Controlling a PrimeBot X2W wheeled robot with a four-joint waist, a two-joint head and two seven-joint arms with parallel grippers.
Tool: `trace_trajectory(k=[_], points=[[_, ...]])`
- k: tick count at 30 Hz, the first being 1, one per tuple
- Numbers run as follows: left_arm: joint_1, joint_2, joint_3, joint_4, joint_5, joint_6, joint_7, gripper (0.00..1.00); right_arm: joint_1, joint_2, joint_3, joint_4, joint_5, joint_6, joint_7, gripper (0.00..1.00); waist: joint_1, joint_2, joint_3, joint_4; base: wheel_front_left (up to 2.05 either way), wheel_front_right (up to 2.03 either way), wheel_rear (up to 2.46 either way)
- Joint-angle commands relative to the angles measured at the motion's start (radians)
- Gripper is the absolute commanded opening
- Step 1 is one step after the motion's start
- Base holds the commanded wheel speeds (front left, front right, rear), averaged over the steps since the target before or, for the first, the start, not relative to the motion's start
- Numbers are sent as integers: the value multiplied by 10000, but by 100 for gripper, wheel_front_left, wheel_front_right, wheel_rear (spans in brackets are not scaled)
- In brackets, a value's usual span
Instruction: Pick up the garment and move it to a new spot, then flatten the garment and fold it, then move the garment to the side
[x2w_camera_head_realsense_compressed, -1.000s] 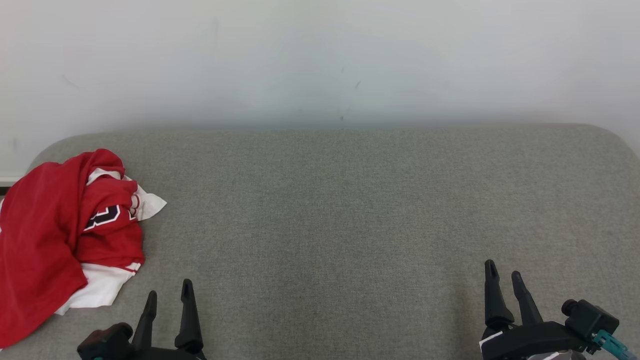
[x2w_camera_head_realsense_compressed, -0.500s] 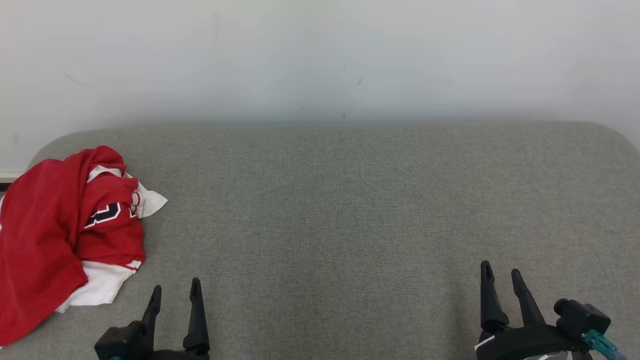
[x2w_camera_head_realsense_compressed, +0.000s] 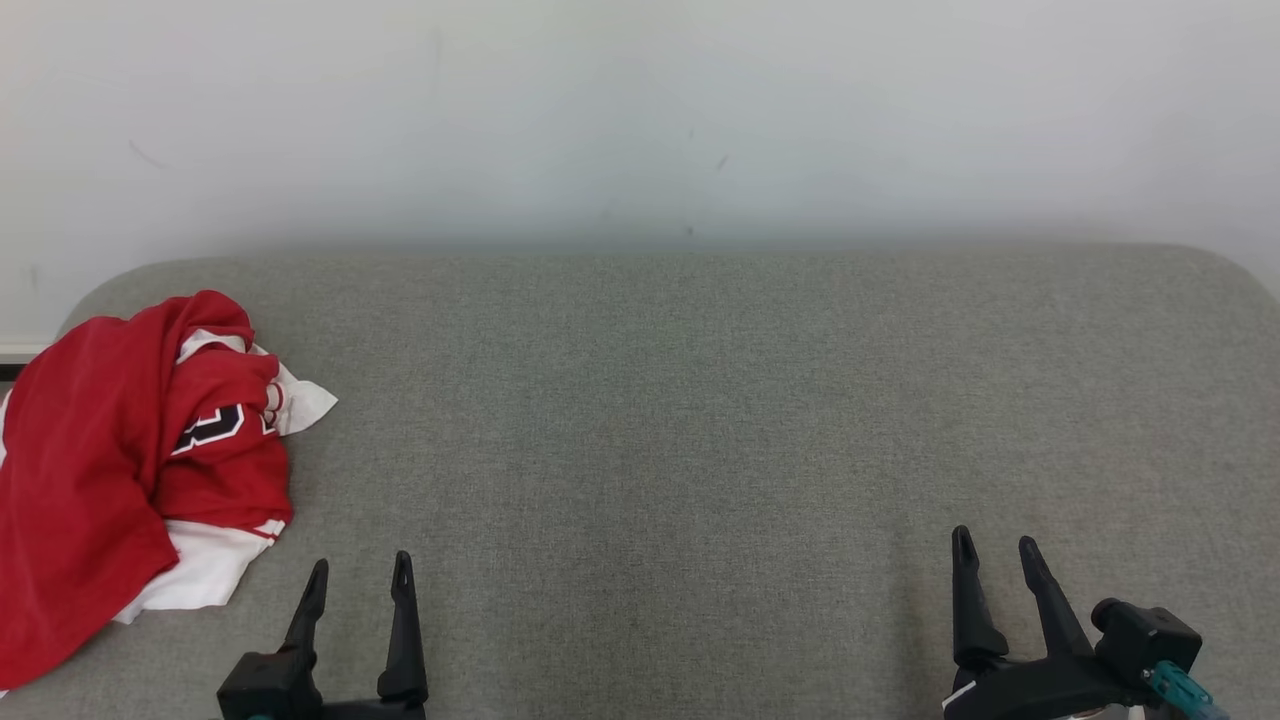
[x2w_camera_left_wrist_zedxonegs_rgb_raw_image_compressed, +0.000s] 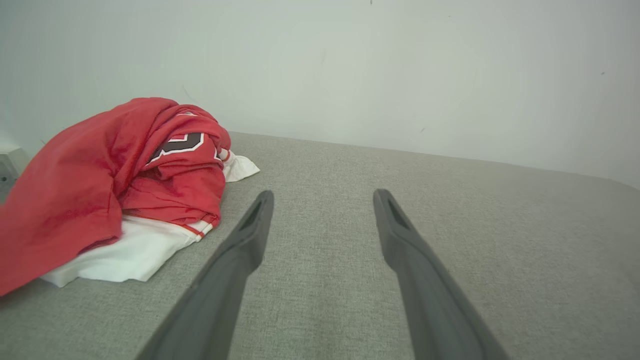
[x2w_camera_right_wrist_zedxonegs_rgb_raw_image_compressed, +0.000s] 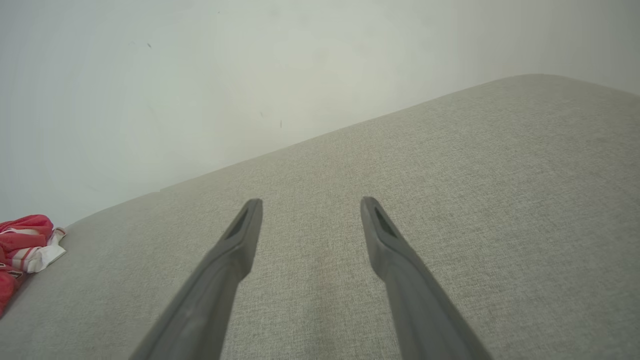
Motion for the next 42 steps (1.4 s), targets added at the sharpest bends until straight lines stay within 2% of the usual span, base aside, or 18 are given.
trace_trajectory(k=[1, 19, 25, 42], points=[[-66, 42, -16, -71, 263, 29, -108, 100, -59, -1, -3, -9, -237, 47, -100, 100, 0, 0, 3, 6, 0, 0, 0], [-65, 6, -37, -18, 1557, 146, -449, 100, -78, 0, 19, 84, -1498, 46, -443, 100, 0, 0, 78, 50, 0, 0, 0], [-97, -59, 87, 246, 1465, 54, -559, 100, -87, 2, 22, 128, -1892, 48, -539, 100, 0, 0, 113, 72, 0, 0, 0], [-192, -122, 215, 487, 1068, -92, -547, 100, -91, 2, -12, 221, -1803, 48, -537, 100, 0, 0, 47, 102, 0, 0, 0]])
